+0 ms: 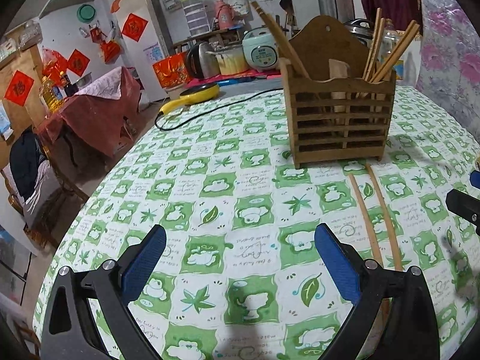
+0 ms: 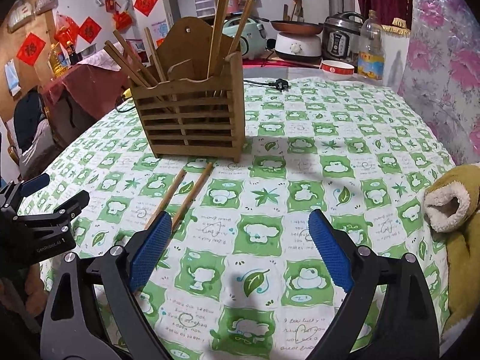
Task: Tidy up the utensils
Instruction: 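Withdraw both open tools from the holder toward the remaining chopsticks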
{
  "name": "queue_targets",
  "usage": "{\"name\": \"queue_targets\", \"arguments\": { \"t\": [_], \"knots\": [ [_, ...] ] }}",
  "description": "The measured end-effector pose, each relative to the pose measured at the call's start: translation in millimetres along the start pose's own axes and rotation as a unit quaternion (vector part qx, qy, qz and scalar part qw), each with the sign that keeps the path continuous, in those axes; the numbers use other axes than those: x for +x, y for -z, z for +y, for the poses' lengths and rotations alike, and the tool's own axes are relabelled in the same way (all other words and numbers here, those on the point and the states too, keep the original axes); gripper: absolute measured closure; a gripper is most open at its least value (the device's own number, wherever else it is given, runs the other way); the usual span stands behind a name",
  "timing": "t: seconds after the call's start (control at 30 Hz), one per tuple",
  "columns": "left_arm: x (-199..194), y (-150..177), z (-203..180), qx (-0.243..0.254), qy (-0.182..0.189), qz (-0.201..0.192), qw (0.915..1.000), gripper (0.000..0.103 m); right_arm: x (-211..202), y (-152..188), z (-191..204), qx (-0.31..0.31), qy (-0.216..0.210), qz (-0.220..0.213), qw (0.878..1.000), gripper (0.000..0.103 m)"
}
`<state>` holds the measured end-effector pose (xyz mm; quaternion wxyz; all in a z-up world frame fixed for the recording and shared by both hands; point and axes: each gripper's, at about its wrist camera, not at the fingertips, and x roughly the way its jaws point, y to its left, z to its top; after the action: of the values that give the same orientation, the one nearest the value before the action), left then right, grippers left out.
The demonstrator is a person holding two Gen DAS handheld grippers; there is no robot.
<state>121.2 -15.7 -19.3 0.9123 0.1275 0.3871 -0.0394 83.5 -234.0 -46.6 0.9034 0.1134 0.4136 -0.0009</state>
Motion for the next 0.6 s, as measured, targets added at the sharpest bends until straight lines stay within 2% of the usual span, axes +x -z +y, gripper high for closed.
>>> {"name": "queue_targets", "arguments": {
  "t": [0.1,0.27,0.53,0.6],
  "knots": [
    [8,1,2,-0.005,0.008,0.021,0.9997,0.006,3,0,-2,0.004,0.003,0.006,1.000,0.013],
    [28,6,8,-0.021,0.032,0.077,0.9963,0.006,13,4,-2,0.000,0.017,0.027,0.999,0.012],
    [51,14,14,-0.039,0.058,0.136,0.9882,0.005,27,17,1,-0.018,0.031,0.066,0.997,0.012],
    [51,16,16,-0.043,0.066,0.137,0.9875,0.006,31,22,2,-0.027,0.033,0.080,0.996,0.012]
  ]
}}
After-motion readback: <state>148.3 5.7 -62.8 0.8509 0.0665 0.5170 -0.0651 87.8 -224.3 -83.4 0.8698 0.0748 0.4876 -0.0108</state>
